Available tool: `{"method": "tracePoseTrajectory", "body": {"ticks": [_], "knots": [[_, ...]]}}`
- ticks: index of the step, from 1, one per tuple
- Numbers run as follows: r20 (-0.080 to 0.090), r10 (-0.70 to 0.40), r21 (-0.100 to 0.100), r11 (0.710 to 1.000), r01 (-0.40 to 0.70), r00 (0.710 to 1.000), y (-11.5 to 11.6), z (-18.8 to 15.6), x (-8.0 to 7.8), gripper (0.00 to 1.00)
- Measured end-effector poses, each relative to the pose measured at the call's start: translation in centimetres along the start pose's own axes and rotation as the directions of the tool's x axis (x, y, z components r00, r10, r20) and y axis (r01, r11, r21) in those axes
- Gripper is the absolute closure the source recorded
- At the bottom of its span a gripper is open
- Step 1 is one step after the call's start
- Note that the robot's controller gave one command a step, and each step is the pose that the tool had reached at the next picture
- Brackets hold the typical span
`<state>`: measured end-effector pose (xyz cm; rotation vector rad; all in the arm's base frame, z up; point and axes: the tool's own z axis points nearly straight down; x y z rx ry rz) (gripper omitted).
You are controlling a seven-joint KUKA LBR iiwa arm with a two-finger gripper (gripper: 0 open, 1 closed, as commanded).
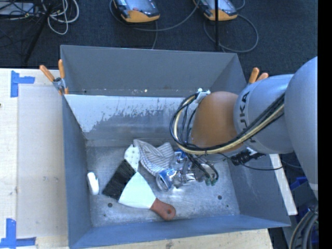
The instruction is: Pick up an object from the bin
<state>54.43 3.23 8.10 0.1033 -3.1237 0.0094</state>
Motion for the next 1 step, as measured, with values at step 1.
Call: {"method": "tracePoseTrajectory", "body": {"ticks": [1], "knots": [[0.012,0.000,-0.004,1.000,0.000,1.000,0.14,-0.78,0.03,1.00]]}}
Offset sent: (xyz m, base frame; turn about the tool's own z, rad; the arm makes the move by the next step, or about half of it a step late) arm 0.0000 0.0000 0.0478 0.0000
